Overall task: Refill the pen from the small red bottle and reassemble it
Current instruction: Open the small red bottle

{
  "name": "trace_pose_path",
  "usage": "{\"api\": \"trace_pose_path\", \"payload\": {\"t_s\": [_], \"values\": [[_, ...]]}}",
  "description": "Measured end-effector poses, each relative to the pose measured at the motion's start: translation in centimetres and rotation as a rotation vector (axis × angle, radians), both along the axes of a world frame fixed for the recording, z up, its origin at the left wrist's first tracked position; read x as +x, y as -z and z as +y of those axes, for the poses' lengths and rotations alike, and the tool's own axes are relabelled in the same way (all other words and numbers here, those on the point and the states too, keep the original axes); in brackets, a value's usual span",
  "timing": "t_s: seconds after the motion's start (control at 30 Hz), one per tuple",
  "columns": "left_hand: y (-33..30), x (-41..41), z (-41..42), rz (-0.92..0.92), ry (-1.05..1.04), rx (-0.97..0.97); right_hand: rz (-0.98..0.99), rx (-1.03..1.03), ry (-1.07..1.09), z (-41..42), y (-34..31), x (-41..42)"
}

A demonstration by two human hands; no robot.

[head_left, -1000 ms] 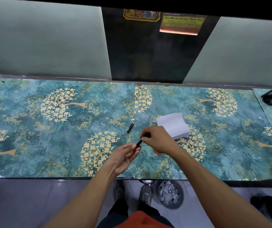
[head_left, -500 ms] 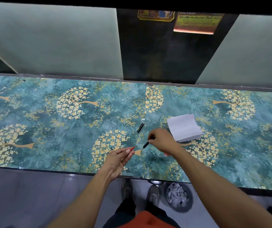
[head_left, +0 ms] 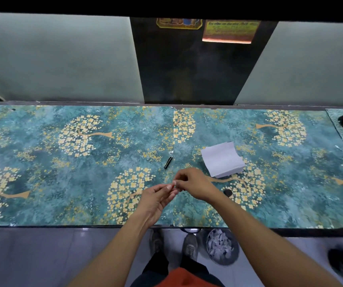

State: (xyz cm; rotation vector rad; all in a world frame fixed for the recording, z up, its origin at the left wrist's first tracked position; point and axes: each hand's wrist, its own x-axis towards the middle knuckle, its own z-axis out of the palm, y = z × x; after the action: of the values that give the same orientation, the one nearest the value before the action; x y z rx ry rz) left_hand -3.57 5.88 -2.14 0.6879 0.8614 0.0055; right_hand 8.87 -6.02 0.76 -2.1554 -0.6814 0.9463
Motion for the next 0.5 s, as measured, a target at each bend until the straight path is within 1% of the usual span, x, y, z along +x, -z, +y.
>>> {"api": "trace_pose_path", "payload": {"t_s": [0.07, 0.17, 0.23, 0.4, 0.5], "values": [[-0.3, 0.8, -0.8, -0.007, 0.092, 0.054, -0.004, -0.002, 0.054, -1.1, -0.4, 0.4], [-0.3, 1.7, -1.7, -0.022, 0.260, 0.235, -0.032, -0.015, 0.081, -2.9, -1.4, 1.1], [-0.6, 2.5, -2.4, -0.060, 0.335, 0.348, -0.076, -0.036, 0.085, -4.0, -2.1, 1.7], [-1.6, 5.4, -4.2, -0.153, 0.474, 0.578, -0.260, -0.071, 0.087, -5.8, -3.3, 3.0], [-1.4, 6.9, -5.2, -0.129, 0.532, 0.783, -0.328, -0.095, 0.067, -6.9, -3.5, 3.6]]}}
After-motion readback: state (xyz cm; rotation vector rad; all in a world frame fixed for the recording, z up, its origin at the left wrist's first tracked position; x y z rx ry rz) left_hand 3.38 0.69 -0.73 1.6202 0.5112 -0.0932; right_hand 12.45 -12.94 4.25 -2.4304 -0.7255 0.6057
